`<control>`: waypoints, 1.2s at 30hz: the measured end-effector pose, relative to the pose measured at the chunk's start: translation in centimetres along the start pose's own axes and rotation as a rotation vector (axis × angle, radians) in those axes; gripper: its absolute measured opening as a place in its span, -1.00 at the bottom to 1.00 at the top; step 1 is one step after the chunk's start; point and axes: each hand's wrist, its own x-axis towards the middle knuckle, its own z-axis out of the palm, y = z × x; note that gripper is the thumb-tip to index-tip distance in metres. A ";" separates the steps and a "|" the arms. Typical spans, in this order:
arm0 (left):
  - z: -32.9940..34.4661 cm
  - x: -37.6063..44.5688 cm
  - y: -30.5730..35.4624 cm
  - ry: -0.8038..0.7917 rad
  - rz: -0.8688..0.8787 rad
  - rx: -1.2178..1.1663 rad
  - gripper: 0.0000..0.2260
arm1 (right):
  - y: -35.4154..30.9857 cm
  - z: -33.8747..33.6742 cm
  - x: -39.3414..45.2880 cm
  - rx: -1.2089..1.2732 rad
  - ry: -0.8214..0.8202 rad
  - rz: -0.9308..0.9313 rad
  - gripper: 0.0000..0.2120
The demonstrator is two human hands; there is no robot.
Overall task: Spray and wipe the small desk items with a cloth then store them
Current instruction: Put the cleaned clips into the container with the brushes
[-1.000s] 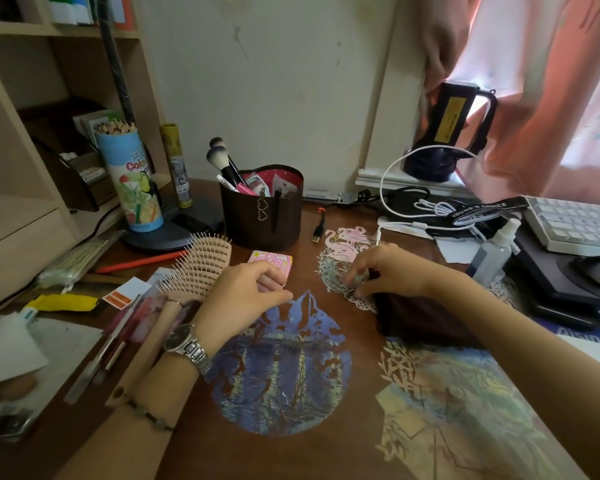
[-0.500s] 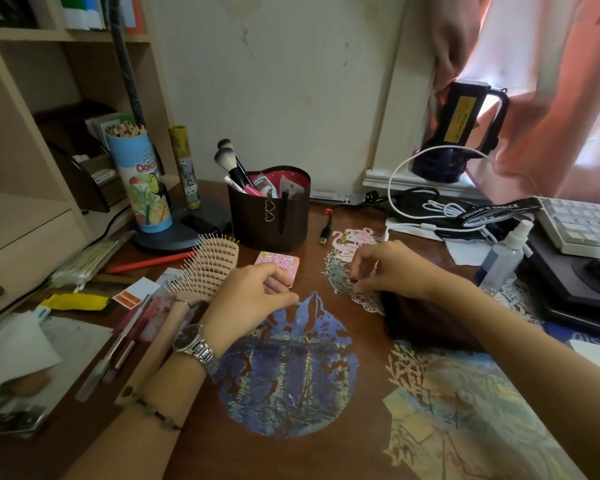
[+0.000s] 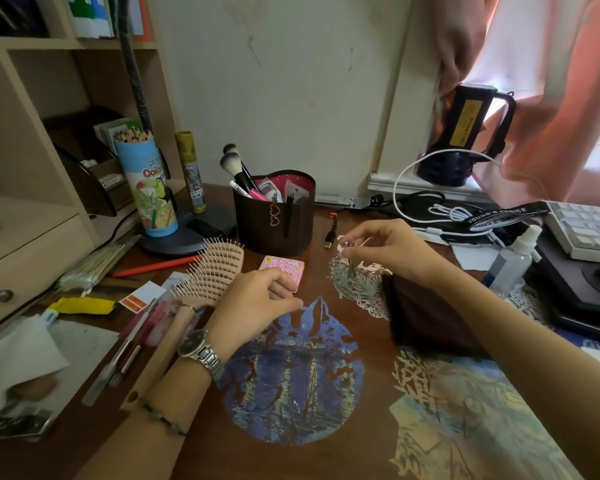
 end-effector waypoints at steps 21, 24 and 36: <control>-0.4 0.0 0.0 0.000 0.009 -0.033 -0.79 | -6.2 0.9 7.8 -0.068 0.175 -0.097 -0.85; -0.4 -0.1 0.1 -0.003 0.019 -0.046 -0.80 | -7.2 1.8 9.0 -0.097 0.155 -0.096 -0.88; -0.7 0.0 0.0 -0.001 0.052 -0.140 -0.81 | -9.0 3.7 12.5 -0.194 0.125 -0.071 -0.85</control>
